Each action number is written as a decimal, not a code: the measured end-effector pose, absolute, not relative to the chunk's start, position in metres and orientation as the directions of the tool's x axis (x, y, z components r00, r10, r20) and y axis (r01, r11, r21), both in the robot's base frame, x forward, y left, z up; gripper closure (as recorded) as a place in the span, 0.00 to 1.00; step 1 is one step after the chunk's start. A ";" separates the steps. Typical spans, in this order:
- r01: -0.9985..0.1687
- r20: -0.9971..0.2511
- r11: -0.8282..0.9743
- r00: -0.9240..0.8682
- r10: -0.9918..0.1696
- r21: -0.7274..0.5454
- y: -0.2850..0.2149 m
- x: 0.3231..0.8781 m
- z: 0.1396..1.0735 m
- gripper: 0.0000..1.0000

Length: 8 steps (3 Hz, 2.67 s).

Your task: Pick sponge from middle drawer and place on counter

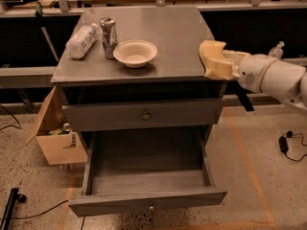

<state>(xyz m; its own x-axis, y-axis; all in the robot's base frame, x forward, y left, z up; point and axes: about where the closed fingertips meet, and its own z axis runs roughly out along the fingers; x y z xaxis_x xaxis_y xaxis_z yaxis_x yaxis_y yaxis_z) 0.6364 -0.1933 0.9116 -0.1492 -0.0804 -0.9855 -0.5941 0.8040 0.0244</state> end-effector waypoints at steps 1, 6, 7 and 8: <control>-0.623 -0.993 0.781 -0.060 -0.101 -0.042 -0.179 0.680 0.953 1.00; -0.679 -0.972 0.722 -0.055 -0.228 -0.131 -0.059 0.882 0.928 0.15; -0.652 -0.970 0.746 -0.070 -0.235 -0.134 -0.071 0.892 0.922 0.00; -0.608 -0.979 0.779 -0.015 -0.204 -0.153 -0.105 0.884 0.940 0.00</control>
Offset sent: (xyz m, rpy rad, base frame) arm 0.1505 0.0815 0.0999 -0.0562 -0.2125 0.1551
